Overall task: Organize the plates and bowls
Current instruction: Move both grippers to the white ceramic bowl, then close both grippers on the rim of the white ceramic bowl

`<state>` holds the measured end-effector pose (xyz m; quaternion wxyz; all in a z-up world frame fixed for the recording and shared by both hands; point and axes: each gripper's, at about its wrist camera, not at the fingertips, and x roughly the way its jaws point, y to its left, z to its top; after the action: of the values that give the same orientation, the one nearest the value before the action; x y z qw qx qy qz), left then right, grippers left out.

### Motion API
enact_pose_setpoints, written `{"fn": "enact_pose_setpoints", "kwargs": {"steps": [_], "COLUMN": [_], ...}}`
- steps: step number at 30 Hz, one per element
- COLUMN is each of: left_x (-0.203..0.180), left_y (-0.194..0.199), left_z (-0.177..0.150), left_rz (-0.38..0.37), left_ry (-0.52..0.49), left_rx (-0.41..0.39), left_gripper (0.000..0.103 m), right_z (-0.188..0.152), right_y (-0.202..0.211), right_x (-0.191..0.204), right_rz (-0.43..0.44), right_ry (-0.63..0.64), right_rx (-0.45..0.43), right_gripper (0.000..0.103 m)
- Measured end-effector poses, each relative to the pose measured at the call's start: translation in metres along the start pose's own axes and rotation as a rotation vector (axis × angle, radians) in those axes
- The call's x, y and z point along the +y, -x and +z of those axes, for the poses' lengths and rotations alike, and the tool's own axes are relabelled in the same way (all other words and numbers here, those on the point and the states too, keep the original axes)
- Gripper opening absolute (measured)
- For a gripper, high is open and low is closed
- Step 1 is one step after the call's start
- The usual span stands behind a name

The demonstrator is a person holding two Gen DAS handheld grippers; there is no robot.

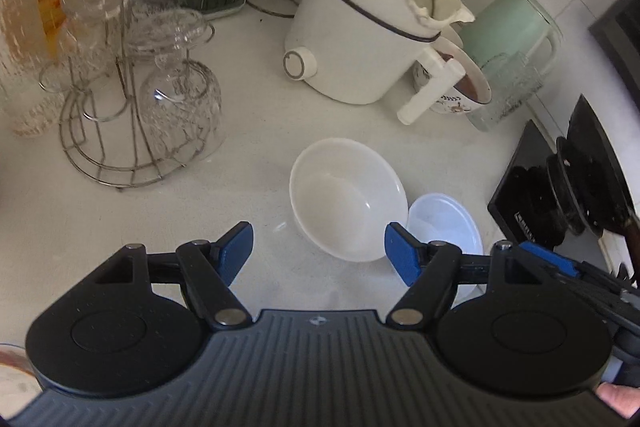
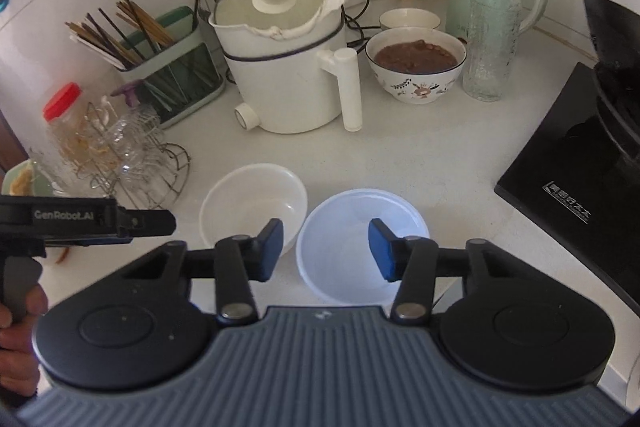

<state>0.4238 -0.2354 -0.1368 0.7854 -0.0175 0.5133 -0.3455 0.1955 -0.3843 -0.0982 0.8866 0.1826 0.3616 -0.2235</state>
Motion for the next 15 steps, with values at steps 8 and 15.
{"fn": "enact_pose_setpoints", "kwargs": {"steps": [8, 15], "left_x": [0.009, 0.02], "left_y": [-0.025, -0.038], "left_z": [0.009, 0.014], "left_rz": [0.013, -0.032], "left_ry": [0.063, 0.111], "left_rx": [0.002, 0.007], "left_gripper": [0.075, 0.068], "right_z": [0.011, 0.024], "right_y": [-0.035, -0.063], "right_x": [-0.008, -0.004], "right_rz": [0.043, 0.069], "right_ry": [-0.012, 0.02], "right_rx": [0.01, 0.023], "right_gripper": [0.043, 0.043]}}
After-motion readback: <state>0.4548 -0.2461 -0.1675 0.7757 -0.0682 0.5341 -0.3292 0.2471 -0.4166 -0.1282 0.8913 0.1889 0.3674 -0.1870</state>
